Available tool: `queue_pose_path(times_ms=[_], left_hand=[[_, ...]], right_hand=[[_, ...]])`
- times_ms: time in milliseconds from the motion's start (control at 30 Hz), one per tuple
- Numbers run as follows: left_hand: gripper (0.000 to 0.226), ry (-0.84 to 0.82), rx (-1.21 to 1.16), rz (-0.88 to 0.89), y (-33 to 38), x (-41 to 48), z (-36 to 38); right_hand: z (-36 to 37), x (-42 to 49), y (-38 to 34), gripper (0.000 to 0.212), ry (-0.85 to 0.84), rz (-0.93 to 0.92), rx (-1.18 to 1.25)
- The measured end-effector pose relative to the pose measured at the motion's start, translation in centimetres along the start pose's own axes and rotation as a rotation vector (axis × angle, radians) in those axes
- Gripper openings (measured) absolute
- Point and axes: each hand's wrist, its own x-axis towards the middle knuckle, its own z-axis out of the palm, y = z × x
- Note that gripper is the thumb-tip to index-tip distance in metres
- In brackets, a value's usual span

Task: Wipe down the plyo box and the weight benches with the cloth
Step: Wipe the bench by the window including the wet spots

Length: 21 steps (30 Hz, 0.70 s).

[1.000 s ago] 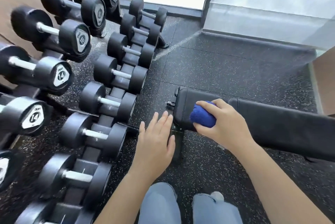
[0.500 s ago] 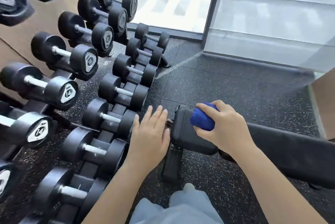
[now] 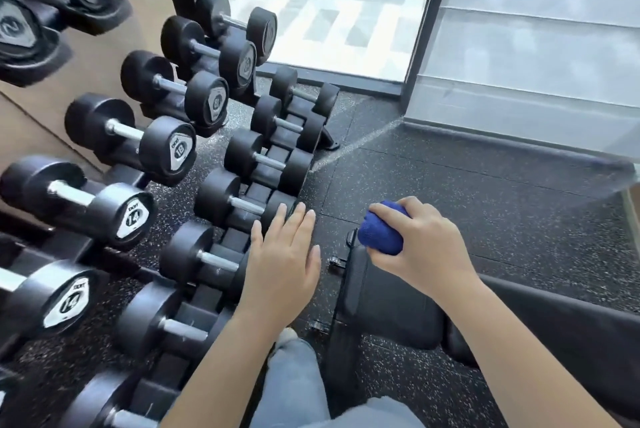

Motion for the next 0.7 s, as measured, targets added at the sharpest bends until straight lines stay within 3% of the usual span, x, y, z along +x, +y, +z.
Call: queue_pose_path(times_ms=[400,700], left_hand=[[0.049,-0.015,-0.044,0.173,-13.0,12.2,0.3],[0.048,-0.016,-0.098,0.25,-13.8,16.0,1.3]], right_hand=[[5.8,12.6,-6.2,0.051,0.031,0.143,-0.011],[6.0,15.4,-6.3,0.052,0.123,0.209,-0.069]])
